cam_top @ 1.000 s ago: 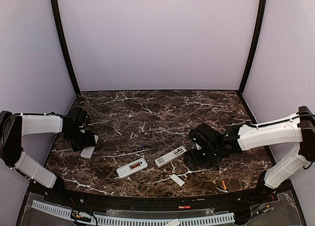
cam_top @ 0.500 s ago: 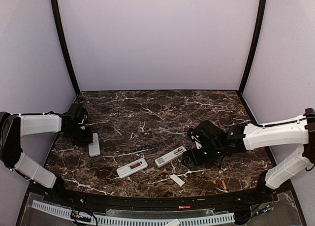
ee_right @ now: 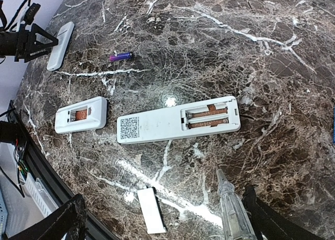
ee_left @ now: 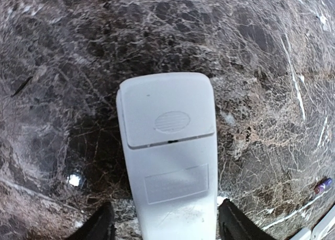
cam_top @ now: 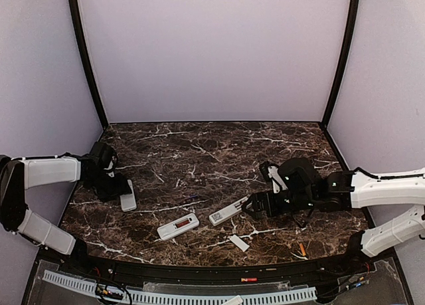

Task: Unload the batteries from the remote control
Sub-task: Pick up the remote control from the center of the board, then remove the battery cover from the remote control.

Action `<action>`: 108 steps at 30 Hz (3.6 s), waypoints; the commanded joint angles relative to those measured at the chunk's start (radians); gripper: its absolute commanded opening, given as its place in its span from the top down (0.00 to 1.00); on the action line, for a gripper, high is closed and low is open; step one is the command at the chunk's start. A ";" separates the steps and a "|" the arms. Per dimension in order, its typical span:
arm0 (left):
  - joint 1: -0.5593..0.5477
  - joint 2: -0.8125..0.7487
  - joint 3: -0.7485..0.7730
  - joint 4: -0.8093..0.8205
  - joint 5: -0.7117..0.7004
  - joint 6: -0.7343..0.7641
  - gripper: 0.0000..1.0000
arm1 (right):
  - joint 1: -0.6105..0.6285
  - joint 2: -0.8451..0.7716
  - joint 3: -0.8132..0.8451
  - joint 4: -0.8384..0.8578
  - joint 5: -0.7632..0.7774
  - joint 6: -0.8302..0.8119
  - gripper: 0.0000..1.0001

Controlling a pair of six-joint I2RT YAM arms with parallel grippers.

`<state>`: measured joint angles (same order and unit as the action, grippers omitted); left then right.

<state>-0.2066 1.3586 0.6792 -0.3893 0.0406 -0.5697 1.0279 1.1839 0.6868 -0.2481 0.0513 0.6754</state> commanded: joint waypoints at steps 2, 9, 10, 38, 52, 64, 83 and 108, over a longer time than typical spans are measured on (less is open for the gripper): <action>-0.008 0.028 -0.021 0.021 0.046 -0.048 0.24 | 0.008 0.032 0.000 0.028 0.004 0.015 0.01; -0.077 0.130 0.027 -0.023 -0.059 -0.064 0.21 | 0.009 0.049 -0.005 0.063 0.016 0.033 0.02; -0.083 0.142 0.034 -0.027 -0.082 -0.066 0.22 | 0.008 0.050 -0.008 0.068 0.018 0.036 0.01; -0.128 0.075 0.143 -0.199 -0.166 -0.006 0.65 | -0.016 0.075 -0.022 0.021 -0.003 0.154 0.01; -0.271 -0.169 0.253 -0.279 0.076 0.168 0.70 | -0.034 -0.071 -0.049 0.041 -0.062 0.088 0.02; -0.512 -0.064 0.325 -0.173 0.232 0.257 0.70 | -0.034 0.012 -0.024 0.054 -0.087 0.104 0.35; -0.855 0.133 0.394 -0.117 0.134 0.387 0.73 | 0.001 0.104 0.056 0.218 -0.292 0.231 0.14; -0.947 0.205 0.435 -0.087 0.128 0.389 0.75 | 0.058 0.325 0.124 0.339 -0.357 0.325 0.33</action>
<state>-1.1439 1.5692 1.0920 -0.4835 0.1635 -0.1940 1.0756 1.4929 0.7986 0.0647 -0.3141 0.9691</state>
